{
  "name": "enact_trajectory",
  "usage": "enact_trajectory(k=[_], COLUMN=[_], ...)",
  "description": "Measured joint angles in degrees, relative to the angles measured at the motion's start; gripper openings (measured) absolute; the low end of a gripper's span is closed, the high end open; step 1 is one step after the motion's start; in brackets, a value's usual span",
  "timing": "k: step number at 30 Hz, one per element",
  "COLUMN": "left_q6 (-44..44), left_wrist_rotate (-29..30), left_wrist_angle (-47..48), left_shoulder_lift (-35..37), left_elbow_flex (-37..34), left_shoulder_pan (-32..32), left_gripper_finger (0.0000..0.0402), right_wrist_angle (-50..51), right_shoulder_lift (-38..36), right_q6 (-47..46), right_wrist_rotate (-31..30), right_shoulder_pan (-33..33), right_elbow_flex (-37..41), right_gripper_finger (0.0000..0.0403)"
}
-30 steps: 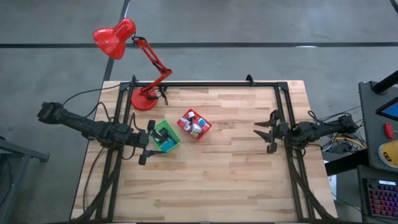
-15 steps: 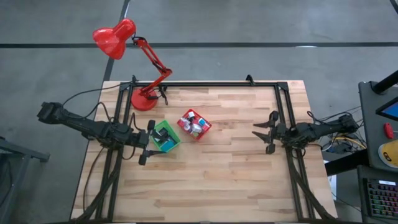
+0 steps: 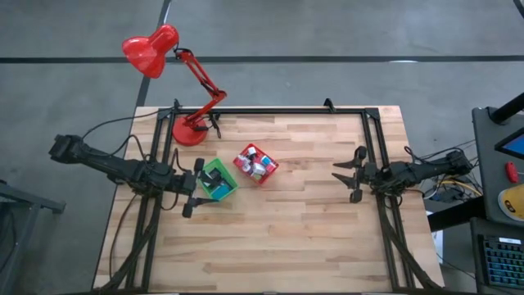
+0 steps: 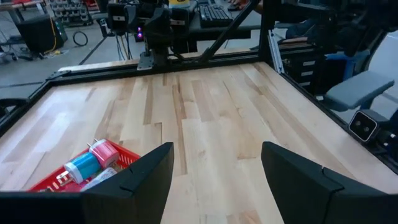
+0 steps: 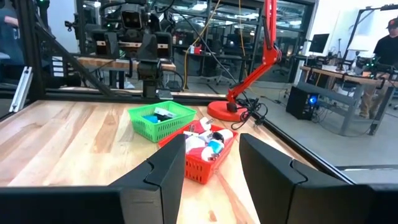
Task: Pick & Place Office items
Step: Return to Home Position
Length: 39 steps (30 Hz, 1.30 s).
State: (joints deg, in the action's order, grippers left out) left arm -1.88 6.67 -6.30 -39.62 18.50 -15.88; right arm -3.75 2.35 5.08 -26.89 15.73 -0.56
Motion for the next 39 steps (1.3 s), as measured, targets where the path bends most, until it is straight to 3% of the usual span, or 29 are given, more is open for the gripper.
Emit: enact_trajectory(k=[4,10,22,39], left_q6=[0.5,-0.1,0.9,-7.7], left_wrist_rotate=[-0.9,-11.5,-6.6,-4.2], left_wrist_angle=[5.2,5.1,10.5,12.6], left_shoulder_lift=[2.4,12.6,39.8,39.5], left_elbow_flex=[0.5,0.0,-12.4,-13.4], left_shoulder_pan=[-0.1,-0.2,-0.1,-0.1], left_gripper_finger=[0.0250,0.0250,0.0250,0.0250], right_wrist_angle=[0.0,0.0,0.0,0.0], right_shoulder_lift=[0.0,0.0,0.1,0.6], right_q6=[0.0,0.0,0.0,0.0], right_wrist_rotate=[0.0,0.0,0.0,-0.1], right_shoulder_pan=[0.0,0.0,0.0,0.0], right_elbow_flex=[0.0,0.0,0.0,0.0], right_gripper_finger=[0.0150,0.0150,0.0150,0.0150])
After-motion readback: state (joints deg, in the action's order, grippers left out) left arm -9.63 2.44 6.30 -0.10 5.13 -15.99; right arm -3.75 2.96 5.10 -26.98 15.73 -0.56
